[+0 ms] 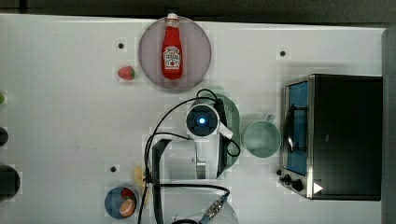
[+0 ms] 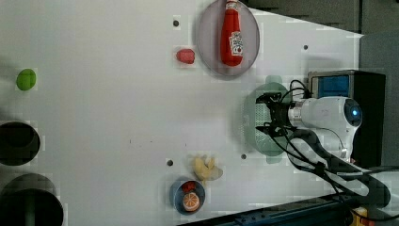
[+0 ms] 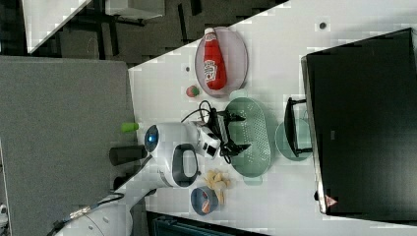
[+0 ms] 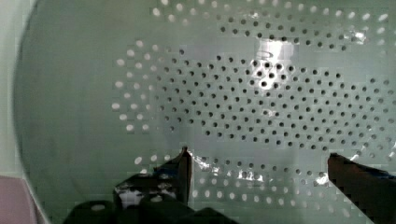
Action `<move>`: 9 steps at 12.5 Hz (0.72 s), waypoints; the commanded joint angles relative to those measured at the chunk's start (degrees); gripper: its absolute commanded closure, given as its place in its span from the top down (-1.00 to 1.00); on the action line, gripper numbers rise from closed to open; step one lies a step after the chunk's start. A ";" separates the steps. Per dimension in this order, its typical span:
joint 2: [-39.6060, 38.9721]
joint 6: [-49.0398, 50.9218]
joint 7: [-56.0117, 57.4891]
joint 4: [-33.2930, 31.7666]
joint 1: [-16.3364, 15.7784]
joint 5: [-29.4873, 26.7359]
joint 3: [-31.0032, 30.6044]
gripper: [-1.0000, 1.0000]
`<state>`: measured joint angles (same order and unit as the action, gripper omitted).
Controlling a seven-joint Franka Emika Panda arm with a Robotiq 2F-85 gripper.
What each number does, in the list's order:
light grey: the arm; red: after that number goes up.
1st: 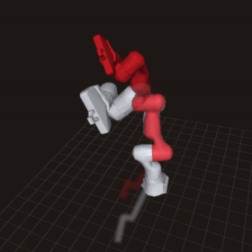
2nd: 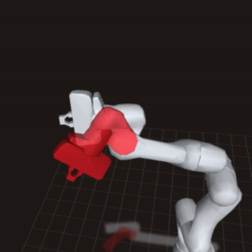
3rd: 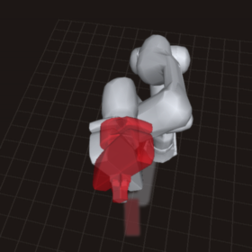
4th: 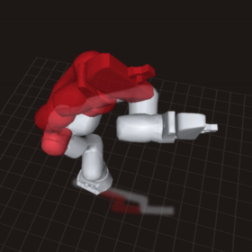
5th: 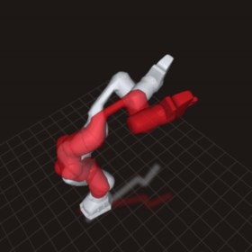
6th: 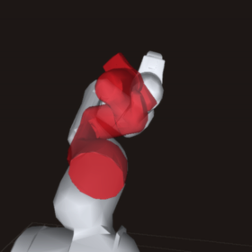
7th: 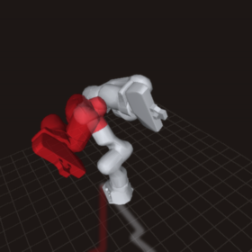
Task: Drag strainer right to left.
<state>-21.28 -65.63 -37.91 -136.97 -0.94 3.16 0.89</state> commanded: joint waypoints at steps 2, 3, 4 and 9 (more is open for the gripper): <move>-0.72 -1.22 -3.45 -0.12 -1.62 -1.57 -1.36 1.00; -0.72 -1.23 -3.62 -0.09 -2.02 -2.82 -1.55 1.00; -0.71 -1.23 -3.76 0.01 -2.52 -4.46 -1.95 1.00; -0.71 -1.00 -5.11 0.08 -6.66 -9.45 -4.17 1.00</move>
<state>-21.84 -66.98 -40.48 -137.31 -5.84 -7.12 -1.83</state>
